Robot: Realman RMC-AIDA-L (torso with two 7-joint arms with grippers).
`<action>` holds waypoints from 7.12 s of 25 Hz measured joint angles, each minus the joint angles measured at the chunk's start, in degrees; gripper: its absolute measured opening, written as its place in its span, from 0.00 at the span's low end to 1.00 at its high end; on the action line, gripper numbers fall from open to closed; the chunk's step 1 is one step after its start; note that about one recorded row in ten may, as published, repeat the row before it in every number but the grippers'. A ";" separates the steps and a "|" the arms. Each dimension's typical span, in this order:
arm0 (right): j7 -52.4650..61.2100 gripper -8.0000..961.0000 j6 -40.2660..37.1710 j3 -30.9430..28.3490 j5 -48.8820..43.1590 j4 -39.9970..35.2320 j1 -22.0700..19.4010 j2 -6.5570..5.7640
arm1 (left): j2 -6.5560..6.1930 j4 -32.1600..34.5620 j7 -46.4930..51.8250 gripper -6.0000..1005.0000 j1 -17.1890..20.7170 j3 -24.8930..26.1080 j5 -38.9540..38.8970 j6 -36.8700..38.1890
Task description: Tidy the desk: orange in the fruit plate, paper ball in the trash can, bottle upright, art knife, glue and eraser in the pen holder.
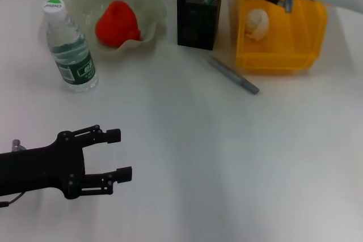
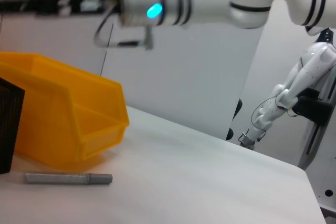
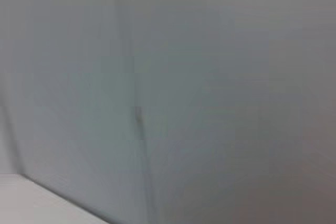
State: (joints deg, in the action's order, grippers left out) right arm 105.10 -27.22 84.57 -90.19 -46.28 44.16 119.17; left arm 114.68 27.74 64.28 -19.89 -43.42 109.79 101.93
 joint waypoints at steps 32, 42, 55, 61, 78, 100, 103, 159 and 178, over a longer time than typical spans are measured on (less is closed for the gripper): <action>43.07 0.67 -51.62 -11.83 -59.49 -13.63 0.51 0.22 | 0.10 0.21 -0.18 0.86 -0.41 -0.44 0.34 1.36; 44.38 0.66 -44.35 -4.95 -59.29 -10.91 -0.25 0.41 | 0.02 0.28 0.18 0.86 -0.41 -0.30 0.33 1.42; 44.66 0.66 -39.56 -1.19 -58.78 -8.41 -0.34 0.44 | -0.15 0.36 0.13 0.86 -0.51 0.01 0.32 1.92; 44.66 0.66 -38.71 -0.77 -58.78 -7.47 -0.41 0.45 | -0.18 0.38 0.06 0.86 -0.57 0.00 0.32 1.97; 44.67 0.39 -36.27 -0.21 -59.00 -6.27 -0.39 0.53 | -0.25 0.38 0.23 0.86 -0.60 0.00 0.06 1.98; 44.48 0.25 -33.15 0.95 -58.83 -3.84 0.35 0.48 | -0.35 0.38 0.32 0.86 -0.96 0.00 -0.01 1.73; 44.42 0.23 -33.14 0.95 -58.83 -3.87 0.35 0.45 | -0.34 0.38 0.32 0.86 -1.08 0.00 -0.01 1.67; 44.96 0.27 -62.36 -2.01 -60.63 -22.51 -7.80 0.27 | -0.61 0.56 0.32 0.86 -2.86 1.41 -0.02 1.81; 44.57 0.43 -52.38 3.76 -59.49 -20.08 -5.02 0.45 | -0.21 1.06 0.34 0.86 -2.99 1.40 -0.11 1.98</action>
State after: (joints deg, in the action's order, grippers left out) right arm 149.67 -79.60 88.34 -149.68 -66.35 39.13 119.62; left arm 114.47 28.80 64.62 -22.88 -42.01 109.68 103.90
